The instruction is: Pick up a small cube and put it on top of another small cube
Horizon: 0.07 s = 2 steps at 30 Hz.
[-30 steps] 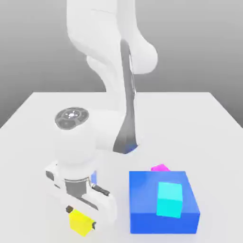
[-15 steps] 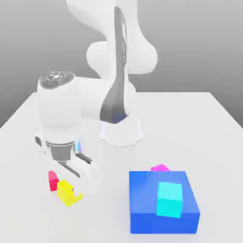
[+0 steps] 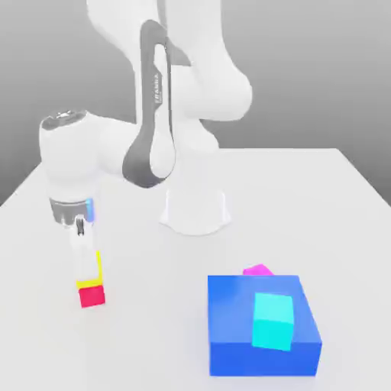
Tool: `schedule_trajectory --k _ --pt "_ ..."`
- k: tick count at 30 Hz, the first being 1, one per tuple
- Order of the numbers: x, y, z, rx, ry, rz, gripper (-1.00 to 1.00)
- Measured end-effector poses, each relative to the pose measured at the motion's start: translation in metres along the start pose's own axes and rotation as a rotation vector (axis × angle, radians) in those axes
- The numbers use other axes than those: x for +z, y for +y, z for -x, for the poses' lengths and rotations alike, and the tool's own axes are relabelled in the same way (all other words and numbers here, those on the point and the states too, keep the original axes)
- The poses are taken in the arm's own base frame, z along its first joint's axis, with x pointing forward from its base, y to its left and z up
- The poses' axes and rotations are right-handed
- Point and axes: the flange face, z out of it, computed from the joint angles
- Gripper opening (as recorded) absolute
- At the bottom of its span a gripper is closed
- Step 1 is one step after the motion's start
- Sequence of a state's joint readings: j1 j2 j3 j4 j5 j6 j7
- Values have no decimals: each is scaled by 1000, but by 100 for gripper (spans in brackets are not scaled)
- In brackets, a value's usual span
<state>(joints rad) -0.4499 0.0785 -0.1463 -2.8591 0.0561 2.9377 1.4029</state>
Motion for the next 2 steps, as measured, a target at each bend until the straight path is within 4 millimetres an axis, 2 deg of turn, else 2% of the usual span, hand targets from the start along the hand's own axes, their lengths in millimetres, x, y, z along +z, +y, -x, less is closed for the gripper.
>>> schedule_trajectory --k 2 --pt "0 0 0 0 0 0 100"
